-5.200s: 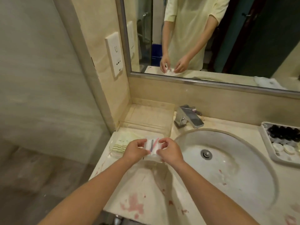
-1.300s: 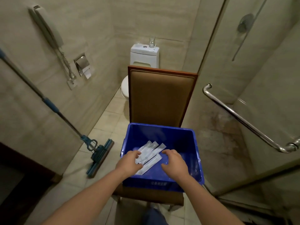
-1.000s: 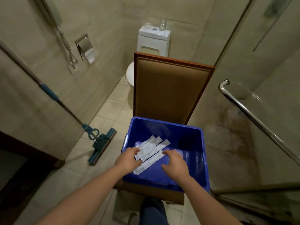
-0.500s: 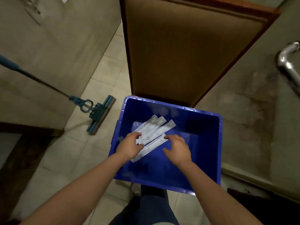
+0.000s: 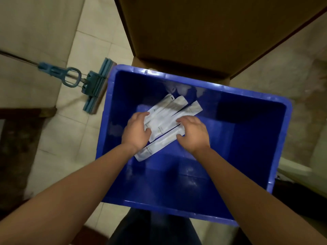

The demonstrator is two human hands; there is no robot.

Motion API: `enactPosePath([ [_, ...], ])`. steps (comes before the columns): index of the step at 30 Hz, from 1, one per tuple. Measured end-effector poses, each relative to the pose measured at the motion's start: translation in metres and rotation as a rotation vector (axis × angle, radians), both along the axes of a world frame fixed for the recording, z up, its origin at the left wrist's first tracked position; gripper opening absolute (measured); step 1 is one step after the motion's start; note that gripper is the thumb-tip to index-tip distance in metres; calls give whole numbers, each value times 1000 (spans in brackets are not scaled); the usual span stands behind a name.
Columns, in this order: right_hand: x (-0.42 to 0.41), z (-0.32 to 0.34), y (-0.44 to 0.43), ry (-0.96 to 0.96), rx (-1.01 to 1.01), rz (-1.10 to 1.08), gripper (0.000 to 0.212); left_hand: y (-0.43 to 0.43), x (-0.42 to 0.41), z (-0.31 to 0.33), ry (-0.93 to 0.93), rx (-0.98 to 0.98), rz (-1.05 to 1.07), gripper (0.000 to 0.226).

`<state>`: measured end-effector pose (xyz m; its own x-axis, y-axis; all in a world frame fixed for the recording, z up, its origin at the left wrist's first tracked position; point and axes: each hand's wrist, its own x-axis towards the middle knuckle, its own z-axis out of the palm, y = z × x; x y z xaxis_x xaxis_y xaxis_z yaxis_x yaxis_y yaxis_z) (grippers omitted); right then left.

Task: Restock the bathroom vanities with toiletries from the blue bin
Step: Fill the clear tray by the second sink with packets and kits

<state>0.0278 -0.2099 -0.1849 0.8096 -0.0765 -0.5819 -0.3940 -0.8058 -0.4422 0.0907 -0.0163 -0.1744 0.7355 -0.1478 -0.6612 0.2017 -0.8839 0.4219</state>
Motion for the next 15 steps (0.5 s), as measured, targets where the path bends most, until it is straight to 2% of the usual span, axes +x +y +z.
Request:
enactPosePath([
  [8, 11, -37, 12, -77, -94, 183, 50, -7, 5, -33, 12, 82, 28, 60],
  [15, 13, -42, 16, -98, -150, 245, 46, -6, -2, -44, 13, 56, 10, 42],
])
